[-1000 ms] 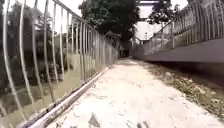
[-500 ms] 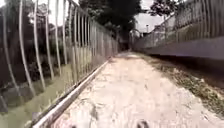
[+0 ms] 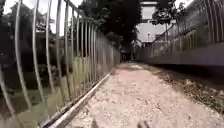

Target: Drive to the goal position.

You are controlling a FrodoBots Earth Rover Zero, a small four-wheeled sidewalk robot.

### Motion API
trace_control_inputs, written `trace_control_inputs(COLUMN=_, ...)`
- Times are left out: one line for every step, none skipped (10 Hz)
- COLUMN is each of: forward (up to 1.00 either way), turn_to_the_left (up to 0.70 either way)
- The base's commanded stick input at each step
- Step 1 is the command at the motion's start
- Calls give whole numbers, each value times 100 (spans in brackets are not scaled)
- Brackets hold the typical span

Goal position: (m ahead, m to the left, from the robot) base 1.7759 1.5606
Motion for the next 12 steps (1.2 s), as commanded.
trace_control_inputs(forward=100, turn_to_the_left=-29)
trace_control_inputs(forward=100, turn_to_the_left=-14)
trace_control_inputs(forward=100, turn_to_the_left=0)
trace_control_inputs(forward=100, turn_to_the_left=-1)
trace_control_inputs(forward=100, turn_to_the_left=-1)
trace_control_inputs(forward=100, turn_to_the_left=-2)
trace_control_inputs(forward=100, turn_to_the_left=-3)
trace_control_inputs(forward=100, turn_to_the_left=-1)
trace_control_inputs(forward=100, turn_to_the_left=0)
trace_control_inputs(forward=100, turn_to_the_left=0)
trace_control_inputs(forward=100, turn_to_the_left=-3)
trace_control_inputs(forward=100, turn_to_the_left=-6)
